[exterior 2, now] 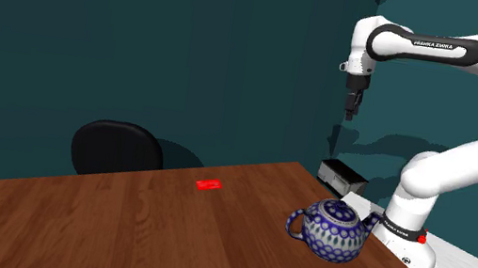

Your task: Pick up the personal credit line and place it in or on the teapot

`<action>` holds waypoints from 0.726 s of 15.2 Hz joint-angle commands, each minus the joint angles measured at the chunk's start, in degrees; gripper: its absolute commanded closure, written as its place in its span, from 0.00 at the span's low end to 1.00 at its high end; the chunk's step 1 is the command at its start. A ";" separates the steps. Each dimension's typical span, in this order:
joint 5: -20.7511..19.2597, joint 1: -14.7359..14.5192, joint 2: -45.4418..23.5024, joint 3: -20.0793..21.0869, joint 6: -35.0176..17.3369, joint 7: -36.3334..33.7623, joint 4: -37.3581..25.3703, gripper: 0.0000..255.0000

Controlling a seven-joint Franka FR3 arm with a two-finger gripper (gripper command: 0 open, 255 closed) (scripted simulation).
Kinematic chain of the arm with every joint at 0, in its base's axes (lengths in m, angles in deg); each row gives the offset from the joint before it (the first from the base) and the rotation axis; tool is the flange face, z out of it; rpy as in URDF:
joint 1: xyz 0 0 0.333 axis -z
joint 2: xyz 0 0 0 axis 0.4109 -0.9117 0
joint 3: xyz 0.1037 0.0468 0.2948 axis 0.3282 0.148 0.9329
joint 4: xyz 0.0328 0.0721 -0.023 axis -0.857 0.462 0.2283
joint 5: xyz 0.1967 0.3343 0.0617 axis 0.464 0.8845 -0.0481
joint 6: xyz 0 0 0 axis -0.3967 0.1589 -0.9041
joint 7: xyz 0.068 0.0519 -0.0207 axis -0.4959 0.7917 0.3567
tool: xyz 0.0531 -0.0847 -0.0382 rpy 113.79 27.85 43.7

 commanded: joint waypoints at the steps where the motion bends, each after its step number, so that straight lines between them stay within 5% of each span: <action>1: 0.00 0.00 0.00 0.00 0.00 0.00 0.00 0.00; 11: 5.91 -6.00 -7.95 1.41 -23.24 4.96 8.11 0.00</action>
